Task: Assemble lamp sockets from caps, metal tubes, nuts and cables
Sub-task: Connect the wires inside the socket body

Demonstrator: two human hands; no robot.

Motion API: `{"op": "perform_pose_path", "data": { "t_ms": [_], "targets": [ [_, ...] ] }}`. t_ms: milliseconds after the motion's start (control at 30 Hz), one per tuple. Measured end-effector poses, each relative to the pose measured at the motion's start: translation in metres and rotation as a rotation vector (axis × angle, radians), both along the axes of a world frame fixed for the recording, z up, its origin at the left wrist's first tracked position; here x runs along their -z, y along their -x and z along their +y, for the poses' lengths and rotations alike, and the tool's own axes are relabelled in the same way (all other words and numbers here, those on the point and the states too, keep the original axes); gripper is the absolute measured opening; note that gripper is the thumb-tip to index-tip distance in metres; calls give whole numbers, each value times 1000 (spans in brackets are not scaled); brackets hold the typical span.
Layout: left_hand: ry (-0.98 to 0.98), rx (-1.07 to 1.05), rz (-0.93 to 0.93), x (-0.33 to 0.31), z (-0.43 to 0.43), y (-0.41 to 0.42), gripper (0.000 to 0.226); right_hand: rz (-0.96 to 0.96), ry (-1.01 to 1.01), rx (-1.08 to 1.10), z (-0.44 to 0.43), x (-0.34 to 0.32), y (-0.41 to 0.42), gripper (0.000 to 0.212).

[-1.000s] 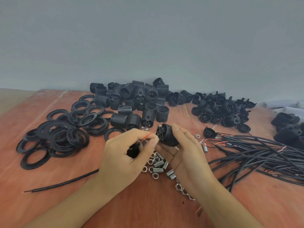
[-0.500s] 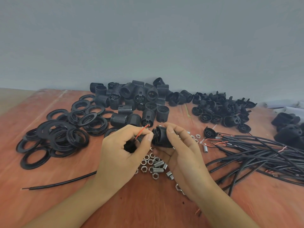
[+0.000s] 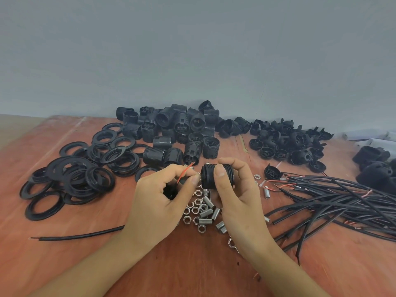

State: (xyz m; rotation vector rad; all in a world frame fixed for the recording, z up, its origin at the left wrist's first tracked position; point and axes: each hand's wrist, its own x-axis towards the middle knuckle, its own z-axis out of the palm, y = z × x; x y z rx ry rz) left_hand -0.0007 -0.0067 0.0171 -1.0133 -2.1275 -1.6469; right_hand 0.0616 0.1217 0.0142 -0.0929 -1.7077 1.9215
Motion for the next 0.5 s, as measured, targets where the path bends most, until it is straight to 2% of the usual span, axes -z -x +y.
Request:
{"op": "perform_pose_path", "data": {
  "t_ms": [233, 500],
  "targets": [
    [28, 37, -3, 4, 0, 0, 8, -10, -94, -43, -3, 9, 0, 17],
    [-8, 26, -8, 5, 0, 0, 5, 67, -150, -43, -6, 9, -3, 8]
  ]
}}
